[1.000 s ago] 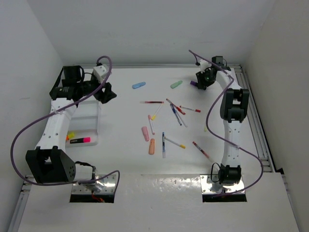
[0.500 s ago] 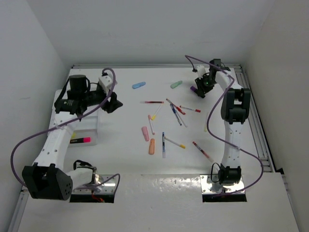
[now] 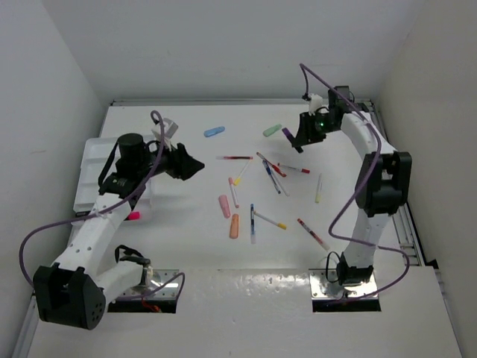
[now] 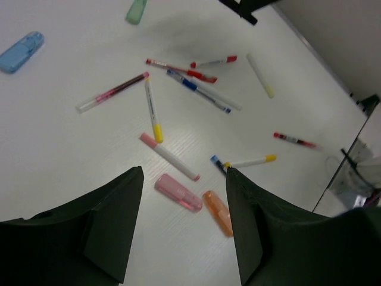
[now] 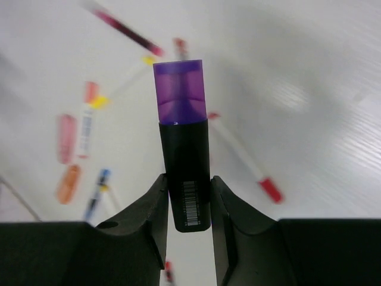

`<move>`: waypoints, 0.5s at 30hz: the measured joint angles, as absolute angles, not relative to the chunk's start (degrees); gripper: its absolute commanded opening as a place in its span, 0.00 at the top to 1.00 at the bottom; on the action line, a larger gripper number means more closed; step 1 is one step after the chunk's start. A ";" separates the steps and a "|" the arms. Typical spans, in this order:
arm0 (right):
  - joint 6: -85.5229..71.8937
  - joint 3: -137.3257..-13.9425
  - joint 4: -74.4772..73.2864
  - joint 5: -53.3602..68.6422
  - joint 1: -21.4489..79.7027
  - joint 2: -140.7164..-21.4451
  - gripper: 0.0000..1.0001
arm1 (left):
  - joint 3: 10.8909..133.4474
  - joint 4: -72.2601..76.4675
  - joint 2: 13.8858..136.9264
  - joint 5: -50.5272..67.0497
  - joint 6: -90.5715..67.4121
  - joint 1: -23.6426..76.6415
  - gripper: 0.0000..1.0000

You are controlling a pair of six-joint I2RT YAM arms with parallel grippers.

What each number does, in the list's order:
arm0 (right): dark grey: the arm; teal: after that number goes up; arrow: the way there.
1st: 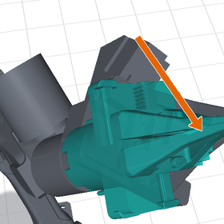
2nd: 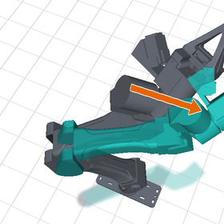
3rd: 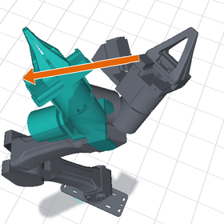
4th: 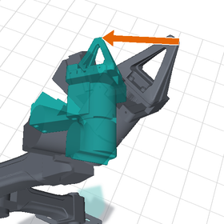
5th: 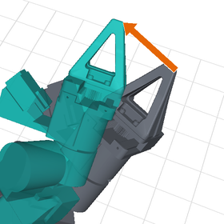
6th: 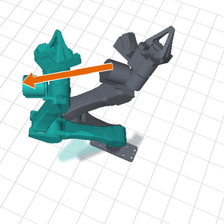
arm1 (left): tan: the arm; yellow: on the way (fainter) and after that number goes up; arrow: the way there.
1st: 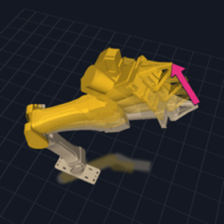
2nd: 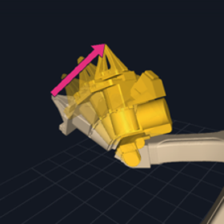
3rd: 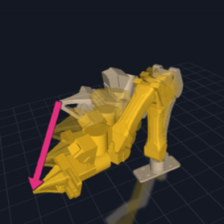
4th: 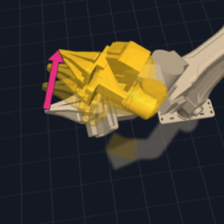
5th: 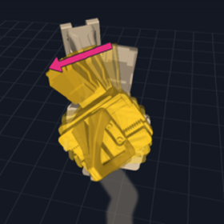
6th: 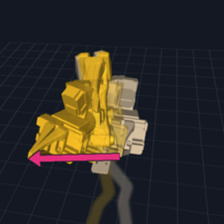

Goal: Sort the stationery into containers
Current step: Pass the stationery from the right arm to the left

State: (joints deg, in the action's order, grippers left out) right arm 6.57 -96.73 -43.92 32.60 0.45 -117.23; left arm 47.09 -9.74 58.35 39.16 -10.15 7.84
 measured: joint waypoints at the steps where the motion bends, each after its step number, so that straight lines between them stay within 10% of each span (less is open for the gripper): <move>1: 3.53 -94.26 -42.17 34.26 1.54 -113.65 1.00 | 47.92 -8.05 59.18 38.98 -12.99 8.21 0.34; 15: -22.04 -76.62 -23.77 33.52 21.71 -91.96 1.00 | 50.22 10.68 71.50 36.07 -40.86 11.31 0.30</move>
